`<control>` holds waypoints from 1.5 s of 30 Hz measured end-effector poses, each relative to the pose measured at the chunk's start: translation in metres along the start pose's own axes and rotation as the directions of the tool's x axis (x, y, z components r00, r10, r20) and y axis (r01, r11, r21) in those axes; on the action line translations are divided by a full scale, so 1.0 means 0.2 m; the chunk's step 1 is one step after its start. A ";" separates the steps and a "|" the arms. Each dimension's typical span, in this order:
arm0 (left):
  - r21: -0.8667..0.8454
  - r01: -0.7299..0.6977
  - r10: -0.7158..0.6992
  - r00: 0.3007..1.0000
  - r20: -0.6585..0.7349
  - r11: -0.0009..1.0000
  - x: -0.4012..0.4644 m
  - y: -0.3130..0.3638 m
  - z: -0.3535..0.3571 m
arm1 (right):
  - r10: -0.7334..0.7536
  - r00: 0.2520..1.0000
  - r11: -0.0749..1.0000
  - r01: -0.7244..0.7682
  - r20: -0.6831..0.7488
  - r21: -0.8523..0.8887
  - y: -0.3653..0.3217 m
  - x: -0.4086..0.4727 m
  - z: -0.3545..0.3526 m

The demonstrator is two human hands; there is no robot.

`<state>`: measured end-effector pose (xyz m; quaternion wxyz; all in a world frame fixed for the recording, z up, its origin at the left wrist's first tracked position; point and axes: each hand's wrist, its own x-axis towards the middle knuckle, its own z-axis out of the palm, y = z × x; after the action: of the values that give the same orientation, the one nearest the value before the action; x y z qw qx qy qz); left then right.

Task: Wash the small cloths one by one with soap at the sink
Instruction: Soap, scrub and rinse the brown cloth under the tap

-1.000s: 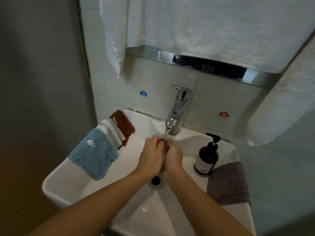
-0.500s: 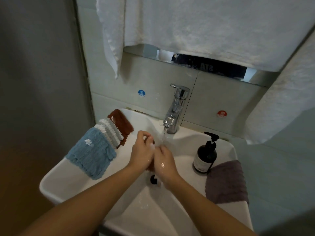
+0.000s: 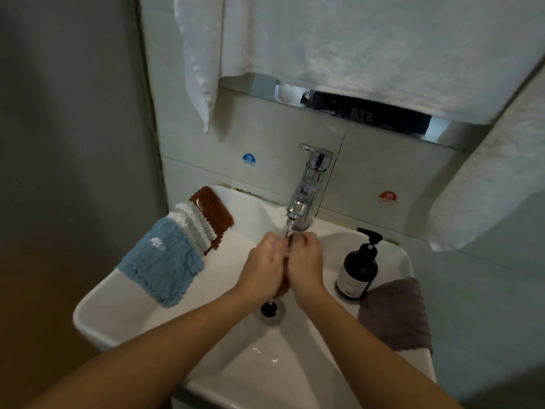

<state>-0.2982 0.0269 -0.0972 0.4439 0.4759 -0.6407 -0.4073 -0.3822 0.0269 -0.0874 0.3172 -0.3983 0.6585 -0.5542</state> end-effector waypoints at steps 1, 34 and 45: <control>-0.033 0.015 -0.014 0.999 0.044 0.999 -0.02 0.02 0.02 | 0.062 0.996 0.998 -0.060 -0.062 0.032 0.00 0.03 0.01; -0.220 0.067 -0.084 0.994 -0.065 0.973 0.05 0.04 -0.04 | -0.049 0.970 0.910 0.141 0.238 -0.389 0.04 0.05 -0.04; -0.109 0.007 -0.004 1.000 0.024 0.994 0.02 0.03 0.00 | -0.027 0.998 1.000 0.027 -0.049 -0.002 -0.01 -0.01 0.00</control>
<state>-0.2996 0.0250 -0.0906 0.4604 0.4479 -0.6214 -0.4486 -0.3805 0.0279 -0.0851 0.2931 -0.3936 0.6609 -0.5677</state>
